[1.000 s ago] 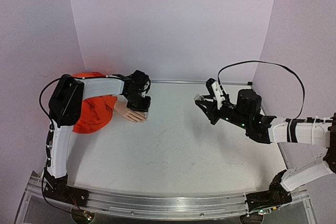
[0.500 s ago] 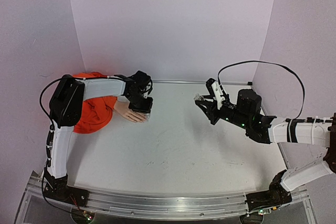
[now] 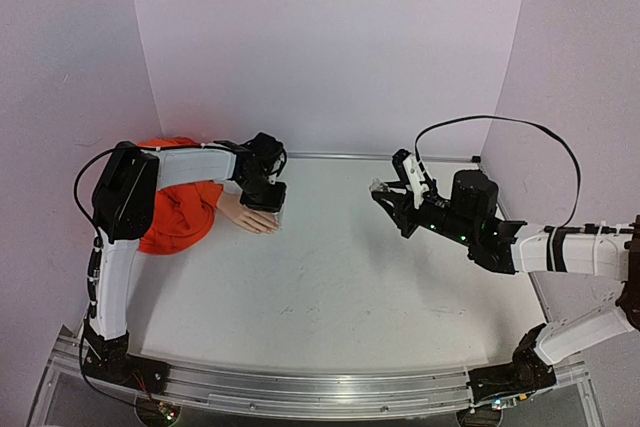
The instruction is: Paint the nails
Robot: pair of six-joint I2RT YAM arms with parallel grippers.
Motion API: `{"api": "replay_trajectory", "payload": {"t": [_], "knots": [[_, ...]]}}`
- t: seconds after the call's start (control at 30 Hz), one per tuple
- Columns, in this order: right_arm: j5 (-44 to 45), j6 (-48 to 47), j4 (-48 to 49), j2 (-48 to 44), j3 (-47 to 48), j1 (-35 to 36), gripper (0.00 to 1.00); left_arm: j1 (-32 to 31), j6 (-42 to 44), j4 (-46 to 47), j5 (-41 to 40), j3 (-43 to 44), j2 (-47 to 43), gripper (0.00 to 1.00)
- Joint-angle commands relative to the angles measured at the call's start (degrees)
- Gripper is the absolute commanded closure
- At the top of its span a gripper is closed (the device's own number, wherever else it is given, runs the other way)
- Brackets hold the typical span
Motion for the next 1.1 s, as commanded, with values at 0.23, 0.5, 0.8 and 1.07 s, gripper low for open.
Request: {"api": "replay_trajectory", "payload": {"t": [0.23,0.5,0.8,1.07], "knots": [[-0.7,0.8,2.8,-0.8,1.8,-0.1,1.00,-0.5,-1.0,0.7,3.7,2.2,0.8,1.00],[-0.6,0.9,2.8,-1.2,1.9,-0.2,1.00,-1.2,-0.4,0.7,2.5,2.1,-1.6,1.00],[-0.7,0.9,2.7,-1.6,1.6,-0.1,1.00,-0.3,0.1,0.6,-2.8,0.6,-3.8,1.00],[-0.6,0.9,2.7,-1.6,1.6,-0.1,1.00,0.0,0.0,0.6,-1.3,1.0,-1.7,1.00]]}}
